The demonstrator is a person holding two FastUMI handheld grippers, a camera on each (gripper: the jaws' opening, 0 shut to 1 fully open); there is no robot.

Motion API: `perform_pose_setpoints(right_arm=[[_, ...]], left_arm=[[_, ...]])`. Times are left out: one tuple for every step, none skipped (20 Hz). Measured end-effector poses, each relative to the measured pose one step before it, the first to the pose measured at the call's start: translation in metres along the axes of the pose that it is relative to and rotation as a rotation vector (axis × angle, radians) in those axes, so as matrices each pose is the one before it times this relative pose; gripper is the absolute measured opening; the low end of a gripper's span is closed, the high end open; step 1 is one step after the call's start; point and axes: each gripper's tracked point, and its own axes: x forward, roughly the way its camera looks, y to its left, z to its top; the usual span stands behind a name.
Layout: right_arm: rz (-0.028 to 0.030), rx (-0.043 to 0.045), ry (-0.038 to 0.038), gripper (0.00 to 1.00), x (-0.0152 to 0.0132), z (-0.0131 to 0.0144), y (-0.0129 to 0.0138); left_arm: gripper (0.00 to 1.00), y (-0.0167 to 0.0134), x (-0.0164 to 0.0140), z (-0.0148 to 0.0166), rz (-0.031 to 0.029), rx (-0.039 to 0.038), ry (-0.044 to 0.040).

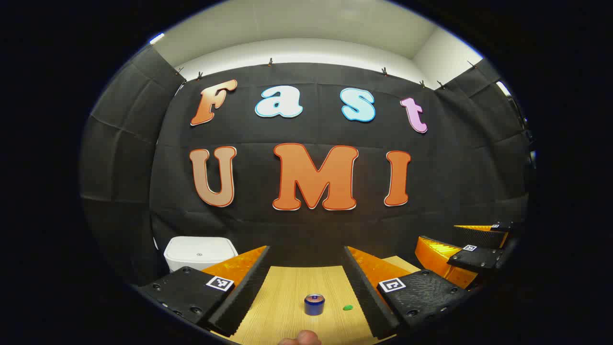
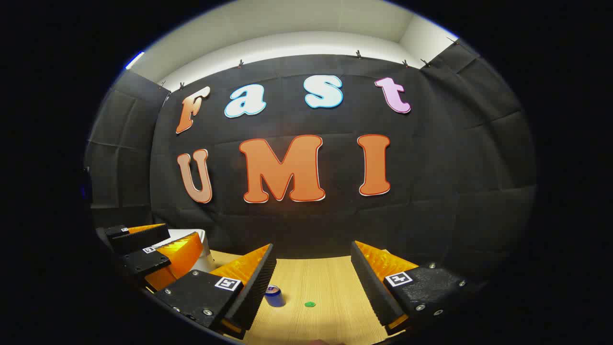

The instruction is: Press the lid of the desktop garbage bin to open it, pick up the crumpled paper on the desktop and throw it into the bin, then pick up the pop can on the desktop and drop it into the bin, and finally close the garbage bin lid.

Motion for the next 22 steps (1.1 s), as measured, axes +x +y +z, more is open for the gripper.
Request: perform_pose_setpoints(right_arm=[[0.00061, 0.00091, 0.00020, 0.93, 0.00034, 0.00029, 0.00036], [-0.00223, 0.00064, -0.00081, 0.93, 0.00006, 0.00115, -0.00009], [-0.00023, 0.00065, -0.00130, 0.93, -0.00029, -0.00071, 0.00067], [-0.00107, -0.00057, -0.00072, 0.93, 0.00047, 0.00007, 0.00064], [-0.00069, -0.00113, 0.00155, 0.93, 0.00185, -0.00106, -0.00106], [0.00137, -0.00036, 0.00243, 0.93, -0.00005, -0.00006, 0.00116], [0.00049, 0.00045, 0.00142, 0.93, 0.00043, -0.00115, -0.00049], [0.00216, 0.00062, 0.00133, 0.93, -0.00072, -0.00031, 0.00012], [-0.00146, -0.00188, 0.00205, 0.93, 0.00051, -0.00111, 0.00012], [0.00068, 0.00014, 0.00021, 0.93, 0.00011, 0.00022, -0.00007], [-0.00040, 0.00108, -0.00031, 0.93, 0.00056, 0.00067, -0.00028], [0.00024, 0.00107, 0.00060, 0.93, -0.00043, -0.00105, -0.00082], [0.00098, 0.00048, 0.00125, 0.93, 0.00015, -0.00060, 0.00125], [-0.00083, -0.00115, 0.00160, 0.93, -0.00072, -0.00072, -0.00013], [0.00191, -0.00015, 0.00154, 0.93, 0.00022, 0.00006, 0.00137], [-0.00047, -0.00094, 0.00080, 0.93, 0.00013, 0.00019, -0.00063], [0.00121, -0.00072, 0.00030, 0.93, -0.00035, -0.00128, 0.00005], [-0.00053, -0.00003, -0.00126, 0.93, -0.00060, 0.00095, 0.00078], [-0.00024, 0.00052, 0.00053, 0.93, 0.00029, -0.00060, -0.00055], [0.00187, 0.00121, 0.00080, 0.93, -0.00070, -0.00018, 0.00097], [-0.00032, -0.00052, 0.00103, 0.93, 0.00080, 0.00049, 0.00031], [0.00289, 0.00017, 0.00303, 0.93, -0.00078, -0.00053, 0.00057]], left_arm=[[0.93, 0.00012, 0.00095, 0.00032, 0.00063, 0.00066, -0.00317], [0.93, 0.00085, 0.00157, 0.00013, 0.00076, 0.00103, 0.00020], [0.93, 0.00106, -0.00113, -0.00069, -0.00052, -0.00014, 0.00111], [0.93, -0.00118, 0.00124, -0.00032, -0.00138, 0.00050, 0.00279], [0.93, -0.00021, -0.00001, -0.00103, -0.00075, 0.00171, 0.00037], [0.93, 0.00001, -0.00037, 0.00059, -0.00090, 0.00279, -0.00122], [0.93, 0.00042, 0.00044, 0.00089, 0.00107, 0.00369, -0.00266], [0.93, -0.00012, 0.00065, 0.00076, 0.00052, 0.00123, -0.00374], [0.93, 0.00060, -0.00052, 0.00004, 0.00193, 0.00068, -0.00198], [0.93, -0.00030, 0.00034, 0.00055, -0.00093, -0.00141, -0.00004], [0.93, 0.00005, -0.00021, -0.00150, 0.00068, 0.00082, 0.00177], [0.93, -0.00002, 0.00010, -0.00047, -0.00040, 0.00037, 0.00144], [0.93, 0.00036, 0.00054, 0.00064, 0.00196, 0.00173, -0.00124], [0.93, 0.00017, -0.00011, 0.00029, -0.00019, 0.00126, 0.00033], [0.93, 0.00036, -0.00253, -0.00084, 0.00063, 0.00087, -0.00083], [0.93, 0.00013, 0.00014, 0.00089, 0.00035, 0.00040, -0.00051], [0.93, 0.00121, -0.00036, 0.00092, 0.00113, 0.00069, -0.00034], [0.93, -0.00051, -0.00002, -0.00081, 0.00001, -0.00021, 0.00078], [0.93, 0.00051, -0.00080, 0.00030, 0.00127, -0.00020, 0.00018], [0.93, 0.00145, -0.00086, -0.00135, 0.00155, 0.00072, 0.00244], [0.93, 0.00163, -0.00045, -0.00008, 0.00328, 0.00073, 0.00009], [0.93, 0.00147, 0.00058, 0.00027, 0.00372, 0.00022, 0.00025]])
